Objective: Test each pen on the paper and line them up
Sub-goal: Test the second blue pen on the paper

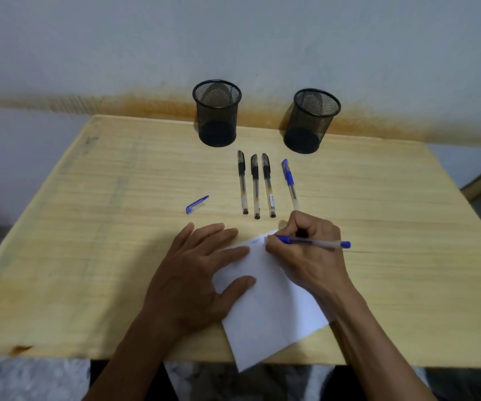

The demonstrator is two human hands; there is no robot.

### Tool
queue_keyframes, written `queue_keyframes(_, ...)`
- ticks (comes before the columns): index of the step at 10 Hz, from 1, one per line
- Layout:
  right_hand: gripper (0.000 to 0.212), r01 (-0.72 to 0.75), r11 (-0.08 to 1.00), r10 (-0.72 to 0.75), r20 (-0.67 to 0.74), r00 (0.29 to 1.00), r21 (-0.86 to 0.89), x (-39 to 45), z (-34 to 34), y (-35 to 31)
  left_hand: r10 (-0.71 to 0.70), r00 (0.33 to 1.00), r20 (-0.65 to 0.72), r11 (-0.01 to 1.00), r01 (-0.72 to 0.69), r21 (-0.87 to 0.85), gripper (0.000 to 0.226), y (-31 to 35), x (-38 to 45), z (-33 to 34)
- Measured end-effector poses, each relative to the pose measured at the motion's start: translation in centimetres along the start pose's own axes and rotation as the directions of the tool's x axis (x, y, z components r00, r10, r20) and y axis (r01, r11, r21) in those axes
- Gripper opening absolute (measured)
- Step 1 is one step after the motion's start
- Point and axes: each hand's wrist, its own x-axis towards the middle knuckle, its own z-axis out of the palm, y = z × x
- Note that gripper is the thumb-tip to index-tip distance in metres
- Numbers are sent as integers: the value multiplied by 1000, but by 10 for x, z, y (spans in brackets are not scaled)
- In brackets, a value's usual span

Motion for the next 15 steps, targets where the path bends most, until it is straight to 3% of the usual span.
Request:
queue_keyframes(7,22,-39,996,40,-8,999,74,1,0,3,-13,999,-29,999,12,-38,49,5,-1,-3)
queue_keyframes(11,22,9,999,-8,-16,1000,31,0,-1,3,-24,1000,-16,999,24,-37,51,5,0,-3)
queue_keyframes(15,20,-49,998,50,-30,998,48,-1,-1,3,-24,999,-30,999,22,-45,51,4,-1,-2)
